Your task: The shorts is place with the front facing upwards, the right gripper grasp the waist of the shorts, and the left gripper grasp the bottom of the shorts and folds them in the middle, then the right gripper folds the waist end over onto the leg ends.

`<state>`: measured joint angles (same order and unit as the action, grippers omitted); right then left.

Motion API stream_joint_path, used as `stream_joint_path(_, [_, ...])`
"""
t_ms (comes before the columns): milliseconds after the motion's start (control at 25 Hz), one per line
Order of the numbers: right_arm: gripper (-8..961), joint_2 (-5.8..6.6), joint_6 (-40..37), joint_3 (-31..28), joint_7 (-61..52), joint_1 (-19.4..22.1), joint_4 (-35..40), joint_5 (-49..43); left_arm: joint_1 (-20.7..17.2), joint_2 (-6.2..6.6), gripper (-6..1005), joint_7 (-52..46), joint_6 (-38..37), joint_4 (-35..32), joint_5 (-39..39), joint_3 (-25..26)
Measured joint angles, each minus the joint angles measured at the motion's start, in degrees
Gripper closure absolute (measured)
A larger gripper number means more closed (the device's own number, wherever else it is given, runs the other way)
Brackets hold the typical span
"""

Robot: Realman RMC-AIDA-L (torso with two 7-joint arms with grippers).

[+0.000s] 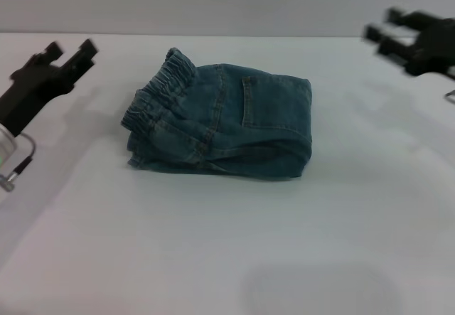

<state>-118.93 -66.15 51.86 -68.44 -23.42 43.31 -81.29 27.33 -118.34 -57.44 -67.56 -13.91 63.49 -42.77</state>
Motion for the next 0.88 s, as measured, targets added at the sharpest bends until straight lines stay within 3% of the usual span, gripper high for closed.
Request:
stream_joint_path(160, [462,0.06,3.12,-3.90,27.75,-1.10,-16.06,23.30,1.49,-0.05,200,0.05,-6.49,1.88,-0.07,-2.03])
stream_joint_path(320, [462,0.06,3.07,-4.63,44.80,-1.78,-24.24,38.77,4.06,-0.16,200,-0.56,-10.18,3.37,-0.19,-6.40])
stream_joint_path(600, [462,0.01,2.88,-4.65,46.28,-1.25,-26.89,41.15,10.74,-0.35,200,-6.20,-10.44,6.46,0.01,-11.46])
stream_joint_path(720, [462,0.01,2.48,-4.66,45.85,-0.87,-27.63,41.20,10.74,-0.35,200,-6.20,-10.44,6.46,0.01,-11.46])
stream_joint_path(800, [462,0.02,1.95,-4.66,45.59,-0.50,-28.01,41.22,14.71,-0.59,200,-8.53,-4.69,8.48,0.04,-15.32])
stream_joint_path(880, [463,0.03,1.34,-4.66,45.46,-0.15,-28.20,41.23,16.04,-0.73,200,-9.23,0.63,8.92,0.05,-17.42])
